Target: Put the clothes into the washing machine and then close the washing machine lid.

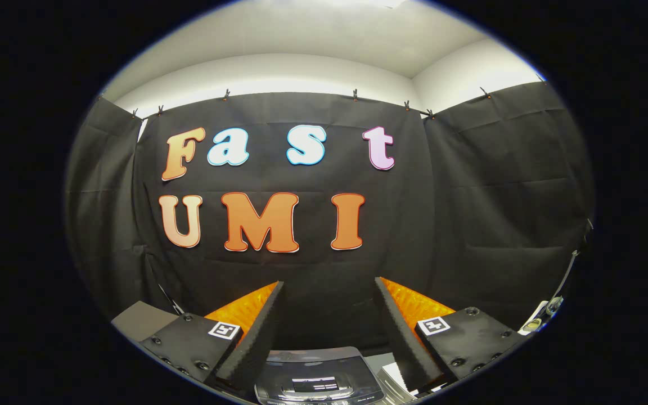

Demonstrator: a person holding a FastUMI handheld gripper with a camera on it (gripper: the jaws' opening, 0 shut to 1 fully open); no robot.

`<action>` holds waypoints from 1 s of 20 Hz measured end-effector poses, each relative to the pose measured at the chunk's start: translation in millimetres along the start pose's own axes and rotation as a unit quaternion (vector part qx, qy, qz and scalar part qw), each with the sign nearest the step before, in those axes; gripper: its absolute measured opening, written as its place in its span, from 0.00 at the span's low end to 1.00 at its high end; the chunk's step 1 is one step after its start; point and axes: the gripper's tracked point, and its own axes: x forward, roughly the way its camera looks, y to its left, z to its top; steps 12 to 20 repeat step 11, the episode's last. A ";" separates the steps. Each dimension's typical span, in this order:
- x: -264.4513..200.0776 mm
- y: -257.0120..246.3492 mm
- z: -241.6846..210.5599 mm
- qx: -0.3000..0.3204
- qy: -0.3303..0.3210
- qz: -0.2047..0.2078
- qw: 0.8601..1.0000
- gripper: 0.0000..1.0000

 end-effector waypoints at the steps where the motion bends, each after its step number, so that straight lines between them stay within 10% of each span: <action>1: -0.4 1.4 -1.0 0.000 0.000 0.001 1.000 0.99; 20: 0.7 5.9 -10.6 0.001 0.006 0.001 1.000 0.99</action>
